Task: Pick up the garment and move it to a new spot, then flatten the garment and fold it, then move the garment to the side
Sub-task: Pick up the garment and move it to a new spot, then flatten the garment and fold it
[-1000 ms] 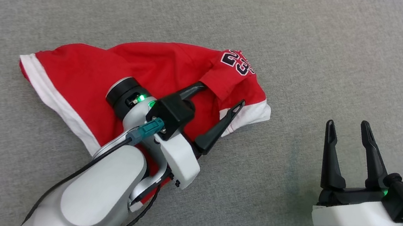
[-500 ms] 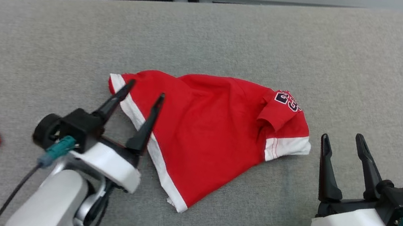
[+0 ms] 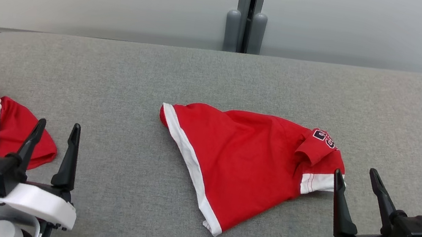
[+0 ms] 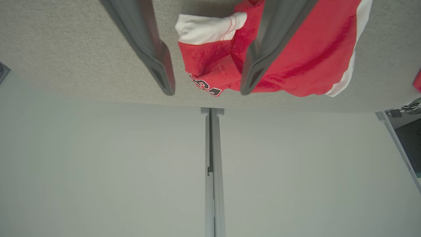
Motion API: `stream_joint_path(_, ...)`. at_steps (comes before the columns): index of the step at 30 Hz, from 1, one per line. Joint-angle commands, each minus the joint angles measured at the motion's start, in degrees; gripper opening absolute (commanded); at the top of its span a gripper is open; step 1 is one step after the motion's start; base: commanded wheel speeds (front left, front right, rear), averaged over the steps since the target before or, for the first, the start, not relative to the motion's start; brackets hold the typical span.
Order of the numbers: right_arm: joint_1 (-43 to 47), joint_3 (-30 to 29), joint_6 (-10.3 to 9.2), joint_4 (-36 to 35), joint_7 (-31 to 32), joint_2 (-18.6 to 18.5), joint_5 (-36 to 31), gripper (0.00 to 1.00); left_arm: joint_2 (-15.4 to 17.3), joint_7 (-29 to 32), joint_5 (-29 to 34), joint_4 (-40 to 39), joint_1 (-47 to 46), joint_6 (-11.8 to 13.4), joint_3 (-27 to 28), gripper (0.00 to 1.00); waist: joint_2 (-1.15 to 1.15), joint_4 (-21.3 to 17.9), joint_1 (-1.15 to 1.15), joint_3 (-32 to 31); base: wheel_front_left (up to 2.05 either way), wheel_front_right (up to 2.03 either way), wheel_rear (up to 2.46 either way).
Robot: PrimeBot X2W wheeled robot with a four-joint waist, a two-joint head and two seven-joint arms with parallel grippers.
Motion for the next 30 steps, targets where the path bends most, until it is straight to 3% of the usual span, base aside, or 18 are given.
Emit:
stream_joint_path(1,1.45,-0.19,-0.02,-0.52,0.52,-0.3,0.17,1.0,0.19,-0.23,0.42,-0.77,1.75,-0.11,0.3,1.0,0.0,0.83,0.0,-1.87,0.0,0.0,0.0)
stream_joint_path(12,7.26,-1.18,-0.02,-2.71,3.15,-0.38,0.57,1.0,-0.12,0.03,1.79,-2.67,7.45,0.52,-1.16,1.0,0.0,0.89,0.0,-6.95,0.0,0.0,0.0)
stream_joint_path(30,7.99,-1.18,-0.02,-4.32,4.31,-0.56,0.69,1.0,0.7,1.51,1.31,-4.36,8.4,1.71,-1.68,1.0,0.0,0.42,0.0,-7.29,0.0,0.0,0.0)
